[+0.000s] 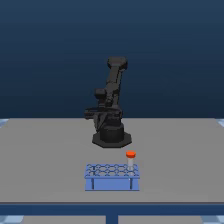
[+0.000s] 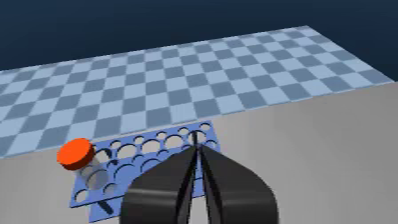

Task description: Pick up the centrifuge tube on the rack

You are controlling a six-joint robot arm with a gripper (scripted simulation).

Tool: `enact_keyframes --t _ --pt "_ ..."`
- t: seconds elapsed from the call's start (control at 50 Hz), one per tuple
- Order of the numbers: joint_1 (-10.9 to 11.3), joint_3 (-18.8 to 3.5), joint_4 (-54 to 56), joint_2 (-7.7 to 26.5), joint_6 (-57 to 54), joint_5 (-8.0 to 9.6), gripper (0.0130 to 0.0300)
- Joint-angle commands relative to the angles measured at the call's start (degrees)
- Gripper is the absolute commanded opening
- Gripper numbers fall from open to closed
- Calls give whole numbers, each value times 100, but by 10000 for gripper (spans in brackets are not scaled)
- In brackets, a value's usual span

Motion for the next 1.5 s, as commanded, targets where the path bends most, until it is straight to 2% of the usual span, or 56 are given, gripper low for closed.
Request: enact_keyframes --t 0.02,0.8,1.2,1.5 --pt "0 0 0 0 0 0 300" --pt "45 -9 277 18 -266 -7 300" --pt "215 -44 1256 90 -1204 -40 300" --pt "446 -98 2448 198 -2340 -99 300"
